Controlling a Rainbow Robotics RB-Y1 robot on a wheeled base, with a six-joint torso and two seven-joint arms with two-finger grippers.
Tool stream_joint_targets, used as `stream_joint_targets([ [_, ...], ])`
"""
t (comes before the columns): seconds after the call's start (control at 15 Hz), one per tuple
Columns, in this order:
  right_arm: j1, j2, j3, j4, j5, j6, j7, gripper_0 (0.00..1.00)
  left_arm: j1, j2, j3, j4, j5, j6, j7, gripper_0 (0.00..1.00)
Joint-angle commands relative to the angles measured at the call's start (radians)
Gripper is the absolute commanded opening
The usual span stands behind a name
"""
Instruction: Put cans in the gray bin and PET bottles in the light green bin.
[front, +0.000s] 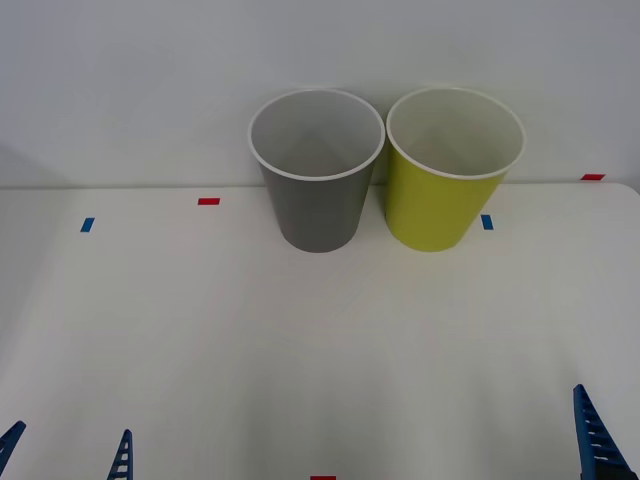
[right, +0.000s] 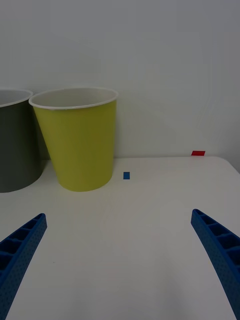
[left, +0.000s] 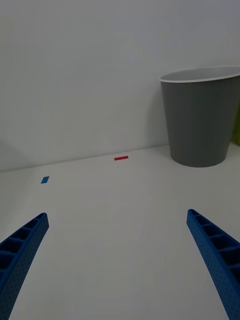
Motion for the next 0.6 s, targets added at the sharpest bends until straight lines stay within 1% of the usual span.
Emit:
stream_joint_targets([
  [0.07, 0.0, 0.0, 0.0, 0.0, 0.0, 0.0, 0.0, 1.0, 0.0, 0.0, 0.0, 0.0, 0.0, 0.0, 0.0, 0.95],
  [0.6, 0.0, 0.0, 0.0, 0.0, 0.0, 0.0, 0.0, 1.0, 0.0, 0.0, 0.0, 0.0, 0.0, 0.0, 0.0, 0.95],
])
